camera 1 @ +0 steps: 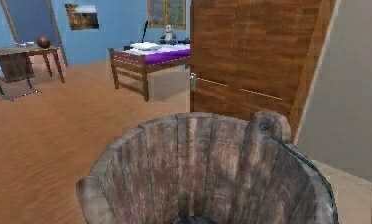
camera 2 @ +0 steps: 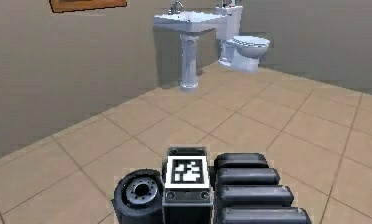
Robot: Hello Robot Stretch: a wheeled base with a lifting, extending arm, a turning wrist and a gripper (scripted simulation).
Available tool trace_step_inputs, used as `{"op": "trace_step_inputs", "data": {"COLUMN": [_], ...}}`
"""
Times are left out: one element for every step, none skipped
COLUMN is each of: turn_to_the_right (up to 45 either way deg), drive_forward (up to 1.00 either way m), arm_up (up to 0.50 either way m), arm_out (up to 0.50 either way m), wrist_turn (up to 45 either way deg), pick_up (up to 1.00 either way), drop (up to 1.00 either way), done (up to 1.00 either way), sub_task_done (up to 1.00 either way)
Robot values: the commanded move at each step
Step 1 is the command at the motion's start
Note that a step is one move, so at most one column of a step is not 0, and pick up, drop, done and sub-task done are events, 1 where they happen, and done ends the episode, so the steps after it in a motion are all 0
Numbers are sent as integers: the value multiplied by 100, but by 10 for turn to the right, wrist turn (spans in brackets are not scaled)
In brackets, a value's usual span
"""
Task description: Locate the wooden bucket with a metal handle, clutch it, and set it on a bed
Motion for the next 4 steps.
{"op": "trace_step_inputs", "data": {"turn_to_the_right": [0,-270,0,-30], "drive_forward": [10,0,100,0], "arm_up": [0,0,0,0], "arm_out": [0,0,0,0], "wrist_turn": [0,0,0,0], "pick_up": [0,0,0,0], "drop": [0,0,0,0], "done": [0,0,0,0], "sub_task_done": [0,0,0,0]}}
